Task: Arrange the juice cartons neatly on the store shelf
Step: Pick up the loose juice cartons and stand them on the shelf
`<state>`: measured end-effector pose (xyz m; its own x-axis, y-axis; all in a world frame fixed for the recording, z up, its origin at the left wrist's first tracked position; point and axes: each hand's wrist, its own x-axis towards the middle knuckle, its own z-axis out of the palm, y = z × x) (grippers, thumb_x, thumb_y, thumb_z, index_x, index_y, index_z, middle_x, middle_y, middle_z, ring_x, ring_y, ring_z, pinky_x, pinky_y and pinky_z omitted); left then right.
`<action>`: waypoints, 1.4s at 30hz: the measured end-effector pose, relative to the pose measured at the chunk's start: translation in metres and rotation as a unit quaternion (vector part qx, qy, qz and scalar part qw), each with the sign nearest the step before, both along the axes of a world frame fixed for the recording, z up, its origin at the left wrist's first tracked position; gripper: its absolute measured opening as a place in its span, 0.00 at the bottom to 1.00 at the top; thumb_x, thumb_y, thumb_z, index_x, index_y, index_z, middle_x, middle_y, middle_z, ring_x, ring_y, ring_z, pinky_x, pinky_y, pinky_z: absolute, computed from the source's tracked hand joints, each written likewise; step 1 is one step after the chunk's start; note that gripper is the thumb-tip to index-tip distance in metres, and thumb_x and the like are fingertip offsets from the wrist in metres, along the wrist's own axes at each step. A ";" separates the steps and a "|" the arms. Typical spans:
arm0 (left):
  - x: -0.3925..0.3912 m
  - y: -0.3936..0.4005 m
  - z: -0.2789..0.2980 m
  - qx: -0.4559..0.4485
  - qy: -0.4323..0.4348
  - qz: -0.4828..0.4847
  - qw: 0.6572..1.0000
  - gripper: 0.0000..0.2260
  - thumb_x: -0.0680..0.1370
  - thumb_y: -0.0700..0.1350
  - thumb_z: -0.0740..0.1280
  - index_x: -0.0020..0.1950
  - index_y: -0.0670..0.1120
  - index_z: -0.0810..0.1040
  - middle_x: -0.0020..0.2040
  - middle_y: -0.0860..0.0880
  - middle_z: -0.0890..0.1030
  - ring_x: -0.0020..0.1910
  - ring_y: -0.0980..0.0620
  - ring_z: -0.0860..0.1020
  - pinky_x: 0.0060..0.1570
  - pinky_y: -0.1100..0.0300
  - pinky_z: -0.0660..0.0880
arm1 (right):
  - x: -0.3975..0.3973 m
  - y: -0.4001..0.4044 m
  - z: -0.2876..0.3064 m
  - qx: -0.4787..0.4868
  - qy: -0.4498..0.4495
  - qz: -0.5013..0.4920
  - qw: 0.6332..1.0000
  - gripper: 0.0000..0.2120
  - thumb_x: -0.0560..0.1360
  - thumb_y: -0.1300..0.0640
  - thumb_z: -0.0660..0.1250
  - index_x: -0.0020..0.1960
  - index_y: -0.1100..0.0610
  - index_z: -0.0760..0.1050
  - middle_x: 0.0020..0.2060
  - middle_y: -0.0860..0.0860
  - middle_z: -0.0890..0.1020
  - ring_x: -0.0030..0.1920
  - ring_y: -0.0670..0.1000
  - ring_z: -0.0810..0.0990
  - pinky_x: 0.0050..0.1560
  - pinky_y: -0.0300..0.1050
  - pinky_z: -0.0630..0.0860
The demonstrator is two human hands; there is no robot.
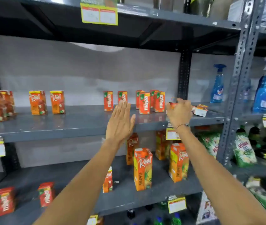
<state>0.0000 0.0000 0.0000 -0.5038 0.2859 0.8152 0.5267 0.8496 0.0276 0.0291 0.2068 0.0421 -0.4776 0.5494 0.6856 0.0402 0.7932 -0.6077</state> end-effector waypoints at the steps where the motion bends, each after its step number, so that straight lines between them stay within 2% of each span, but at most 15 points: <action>1: 0.000 0.015 -0.005 -0.004 -0.018 -0.009 1.000 0.25 0.83 0.51 0.50 0.76 0.39 0.59 0.76 0.41 0.61 0.77 0.46 0.56 0.74 0.59 0.43 | -0.001 0.018 0.002 -0.055 -0.027 0.008 0.998 0.29 0.72 0.42 0.65 0.61 0.64 0.72 0.60 0.65 0.73 0.61 0.64 0.71 0.59 0.54 0.69; 3: 0.001 0.039 -0.016 -0.022 -0.042 -0.011 0.999 0.25 0.83 0.52 0.50 0.75 0.39 0.62 0.75 0.42 0.64 0.77 0.46 0.57 0.75 0.57 0.47 | -0.004 0.048 0.002 -0.116 -0.105 0.011 0.988 0.40 0.67 0.34 0.66 0.65 0.64 0.69 0.67 0.65 0.69 0.67 0.64 0.67 0.65 0.56 0.66; 5: 0.000 0.059 -0.033 -0.047 -0.046 0.009 0.998 0.24 0.82 0.52 0.49 0.73 0.41 0.65 0.73 0.43 0.68 0.75 0.45 0.61 0.74 0.52 0.54 | -0.009 0.069 0.000 -0.146 -0.174 0.055 0.972 0.46 0.64 0.28 0.64 0.70 0.60 0.66 0.72 0.61 0.65 0.72 0.62 0.63 0.70 0.58 0.61; 8: -0.004 0.065 -0.043 -0.065 -0.029 0.063 0.996 0.21 0.82 0.52 0.50 0.69 0.44 0.71 0.68 0.45 0.75 0.69 0.44 0.70 0.69 0.48 0.63 | -0.024 0.082 -0.003 -0.154 -0.209 0.095 0.961 0.49 0.62 0.27 0.64 0.72 0.57 0.63 0.74 0.58 0.62 0.74 0.61 0.57 0.74 0.59 0.54; 11: -0.008 0.068 -0.045 -0.076 0.001 0.075 0.994 0.17 0.82 0.50 0.54 0.64 0.44 0.75 0.61 0.46 0.79 0.60 0.45 0.76 0.63 0.49 0.68 | -0.035 0.091 0.001 -0.155 -0.235 0.098 0.955 0.49 0.62 0.27 0.65 0.72 0.57 0.61 0.74 0.58 0.62 0.74 0.61 0.57 0.73 0.59 0.56; 14: -0.014 0.069 -0.049 -0.075 0.031 0.078 0.994 0.15 0.81 0.50 0.57 0.61 0.43 0.76 0.58 0.46 0.80 0.57 0.44 0.77 0.61 0.49 0.71 | -0.042 0.094 0.003 -0.158 -0.253 0.087 0.951 0.50 0.61 0.28 0.66 0.73 0.56 0.58 0.74 0.56 0.63 0.73 0.60 0.59 0.72 0.59 0.58; 18: -0.014 0.071 -0.052 -0.073 0.035 0.081 0.993 0.15 0.80 0.50 0.58 0.59 0.43 0.77 0.57 0.45 0.80 0.56 0.44 0.78 0.60 0.48 0.72 | -0.044 0.091 -0.001 -0.168 -0.220 0.062 0.959 0.56 0.61 0.31 0.70 0.75 0.58 0.49 0.73 0.58 0.63 0.72 0.61 0.63 0.69 0.59 0.63; 21: -0.014 0.071 -0.050 -0.080 0.032 0.083 0.993 0.14 0.80 0.50 0.60 0.58 0.43 0.78 0.56 0.45 0.81 0.55 0.44 0.79 0.59 0.49 0.72 | -0.046 0.083 -0.001 -0.172 -0.136 0.126 0.968 0.50 0.62 0.42 0.76 0.71 0.56 0.50 0.66 0.57 0.71 0.65 0.60 0.72 0.64 0.57 0.71; 25: -0.009 0.060 -0.045 -0.094 0.029 0.070 0.993 0.15 0.79 0.51 0.61 0.59 0.43 0.78 0.57 0.45 0.81 0.56 0.45 0.80 0.60 0.49 0.73 | -0.044 0.064 0.000 -0.200 -0.058 0.193 0.959 0.47 0.61 0.55 0.80 0.68 0.55 0.52 0.60 0.56 0.75 0.61 0.57 0.76 0.61 0.54 0.73; 28: -0.007 0.026 -0.041 -0.067 0.008 0.081 0.994 0.17 0.80 0.51 0.56 0.60 0.42 0.77 0.57 0.44 0.81 0.58 0.44 0.78 0.61 0.48 0.72 | -0.043 0.043 -0.003 -0.237 -0.065 0.295 0.923 0.34 0.58 0.57 0.81 0.58 0.57 0.68 0.54 0.52 0.81 0.57 0.54 0.80 0.60 0.56 0.75; 30: -0.007 -0.010 -0.042 -0.065 0.013 0.104 0.992 0.19 0.80 0.51 0.53 0.59 0.43 0.77 0.56 0.45 0.80 0.58 0.44 0.78 0.62 0.48 0.70 | -0.041 0.019 -0.006 -0.230 -0.071 0.355 0.903 0.25 0.58 0.58 0.81 0.51 0.52 0.75 0.54 0.52 0.83 0.53 0.51 0.81 0.57 0.52 0.78; 31: -0.007 -0.031 -0.043 -0.061 0.019 0.115 0.991 0.19 0.80 0.51 0.52 0.58 0.43 0.77 0.56 0.45 0.80 0.57 0.44 0.77 0.62 0.49 0.68 | -0.040 0.004 -0.007 -0.220 -0.073 0.376 0.897 0.25 0.58 0.59 0.81 0.51 0.52 0.75 0.54 0.52 0.83 0.53 0.50 0.81 0.56 0.50 0.78; 34: -0.005 -0.097 -0.044 -0.048 0.025 0.157 0.986 0.18 0.81 0.51 0.51 0.56 0.42 0.76 0.54 0.44 0.80 0.56 0.43 0.77 0.62 0.51 0.64 | -0.039 -0.047 -0.007 -0.199 -0.085 0.426 0.878 0.34 0.57 0.61 0.81 0.59 0.54 0.71 0.54 0.50 0.81 0.52 0.49 0.80 0.51 0.45 0.79; 38: 0.002 -0.193 -0.042 -0.048 0.007 0.214 0.976 0.20 0.81 0.51 0.50 0.56 0.41 0.77 0.54 0.43 0.79 0.56 0.41 0.76 0.64 0.48 0.65 | -0.045 -0.126 -0.006 -0.209 -0.086 0.514 0.827 0.32 0.58 0.71 0.78 0.54 0.54 0.68 0.47 0.51 0.80 0.43 0.46 0.80 0.42 0.38 0.79; 42: 0.010 -0.289 -0.037 -0.043 0.002 0.250 0.967 0.20 0.81 0.51 0.51 0.56 0.40 0.76 0.53 0.42 0.79 0.56 0.40 0.76 0.65 0.47 0.65 | -0.056 -0.208 -0.003 -0.209 -0.102 0.541 0.808 0.33 0.58 0.72 0.78 0.55 0.54 0.66 0.45 0.51 0.81 0.45 0.50 0.81 0.46 0.44 0.79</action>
<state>0.0103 -0.2891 -0.0369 -0.5928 0.0734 0.8020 0.0491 0.9973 -0.0550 -0.0273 -0.0013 0.0387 -0.9133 -0.1030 0.3941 -0.4061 0.1573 -0.9002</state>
